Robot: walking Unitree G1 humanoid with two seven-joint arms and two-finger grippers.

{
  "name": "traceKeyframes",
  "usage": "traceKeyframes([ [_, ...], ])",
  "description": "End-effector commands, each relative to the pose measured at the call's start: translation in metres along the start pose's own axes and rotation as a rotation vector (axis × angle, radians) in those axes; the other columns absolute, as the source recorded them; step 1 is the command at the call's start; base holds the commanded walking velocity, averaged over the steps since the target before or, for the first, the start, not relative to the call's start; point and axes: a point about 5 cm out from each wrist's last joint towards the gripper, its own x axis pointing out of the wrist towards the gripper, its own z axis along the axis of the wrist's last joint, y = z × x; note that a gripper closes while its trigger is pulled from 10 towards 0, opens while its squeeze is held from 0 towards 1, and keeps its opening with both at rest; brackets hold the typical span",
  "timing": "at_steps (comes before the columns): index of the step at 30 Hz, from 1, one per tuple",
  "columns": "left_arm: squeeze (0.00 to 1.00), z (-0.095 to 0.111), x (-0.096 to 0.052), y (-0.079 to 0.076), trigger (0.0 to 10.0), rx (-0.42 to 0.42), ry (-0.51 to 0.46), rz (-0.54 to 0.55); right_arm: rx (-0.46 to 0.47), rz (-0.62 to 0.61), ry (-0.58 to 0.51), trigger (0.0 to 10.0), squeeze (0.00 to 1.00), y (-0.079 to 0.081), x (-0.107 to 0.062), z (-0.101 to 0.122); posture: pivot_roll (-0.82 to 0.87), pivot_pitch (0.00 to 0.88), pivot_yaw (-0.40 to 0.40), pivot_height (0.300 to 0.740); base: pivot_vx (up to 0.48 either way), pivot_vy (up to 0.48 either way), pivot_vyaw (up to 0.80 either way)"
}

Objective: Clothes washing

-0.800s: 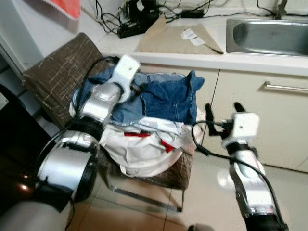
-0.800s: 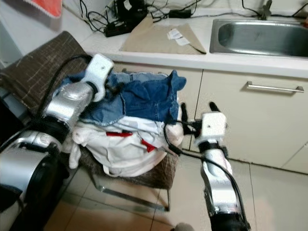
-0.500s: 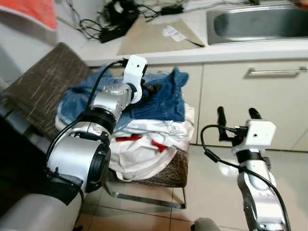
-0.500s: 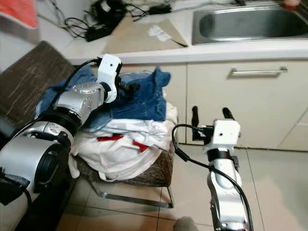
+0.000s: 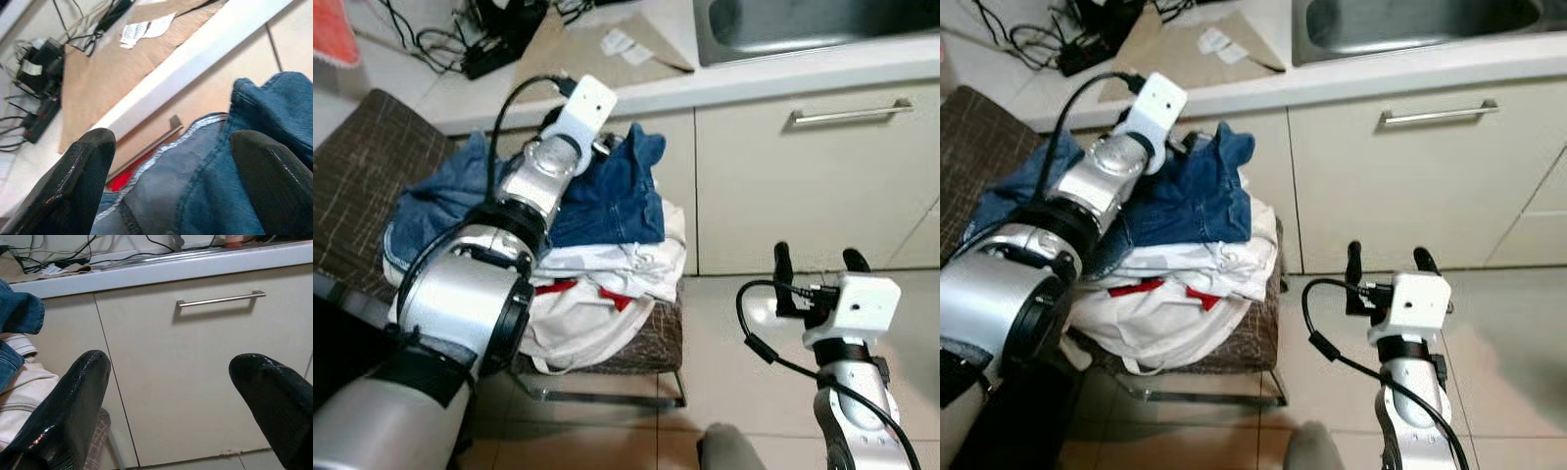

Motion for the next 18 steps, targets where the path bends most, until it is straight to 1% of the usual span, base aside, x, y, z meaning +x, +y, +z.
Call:
traceKeyframes([
  [1, 0.0, -0.026, -0.003, 0.001, 10.0, 0.092, 0.092, 0.001, 0.004, 0.007, 0.013, 10.0, 0.0, 0.005, -0.005, 0.002, -0.54, 0.141, 0.252, 0.74, 0.0, 0.0, 0.0],
  [2, 0.0, -0.03, -0.004, -0.001, 10.0, 0.102, 0.106, -0.01, 0.004, 0.007, 0.017, 10.0, 0.0, 0.006, -0.006, 0.002, -0.54, 0.141, 0.252, 0.74, 0.0, 0.0, 0.0],
  [4, 0.0, -0.042, -0.005, -0.007, 10.0, 0.086, 0.146, -0.038, 0.004, 0.01, 0.028, 10.0, 0.0, 0.007, -0.01, 0.002, -0.55, 0.15, 0.252, 0.74, 0.0, 0.0, 0.0],
  [5, 0.0, -0.042, -0.005, -0.007, 10.0, 0.086, 0.146, -0.038, 0.004, 0.01, 0.028, 10.0, 0.0, 0.007, -0.01, 0.002, -0.55, 0.15, 0.252, 0.74, 0.0, 0.0, 0.0],
  [6, 0.0, -0.05, -0.007, -0.012, 10.0, 0.057, 0.18, -0.062, 0.006, 0.011, 0.039, 10.0, 0.0, 0.008, -0.013, 0.002, -0.55, 0.156, 0.252, 0.74, 0.0, 0.0, 0.0],
  [7, 0.0, -0.05, -0.007, -0.012, 10.0, 0.057, 0.18, -0.062, 0.006, 0.011, 0.039, 10.0, 0.0, 0.008, -0.013, 0.002, -0.55, 0.156, 0.252, 0.74, 0.0, 0.0, 0.0],
  [8, 0.0, -0.06, -0.009, -0.019, 10.0, 0.021, 0.218, -0.088, 0.01, 0.014, 0.05, 10.0, 0.0, 0.009, -0.016, 0.002, -0.55, 0.167, 0.251, 0.74, 0.0, 0.0, 0.0],
  [10, 0.0, -0.064, -0.01, -0.021, 10.0, 0.006, 0.234, -0.1, 0.01, 0.015, 0.054, 10.0, 0.0, 0.009, -0.017, 0.002, -0.55, 0.167, 0.251, 0.74, 0.0, 0.0, 0.0],
  [11, 0.0, -0.075, -0.013, -0.028, 10.0, 0.017, 0.265, -0.111, 0.014, 0.019, 0.067, 10.0, 0.0, 0.01, -0.02, 0.001, -0.55, 0.186, 0.246, 0.74, 0.0, 0.0, 0.0],
  [18, 0.0, -0.087, -0.016, -0.038, 10.0, 0.049, 0.296, -0.124, 0.013, 0.029, 0.102, 10.0, 0.0, 0.012, -0.029, 0.001, -0.55, 0.209, 0.24, 0.74, 0.0, 0.0, 0.0],
])
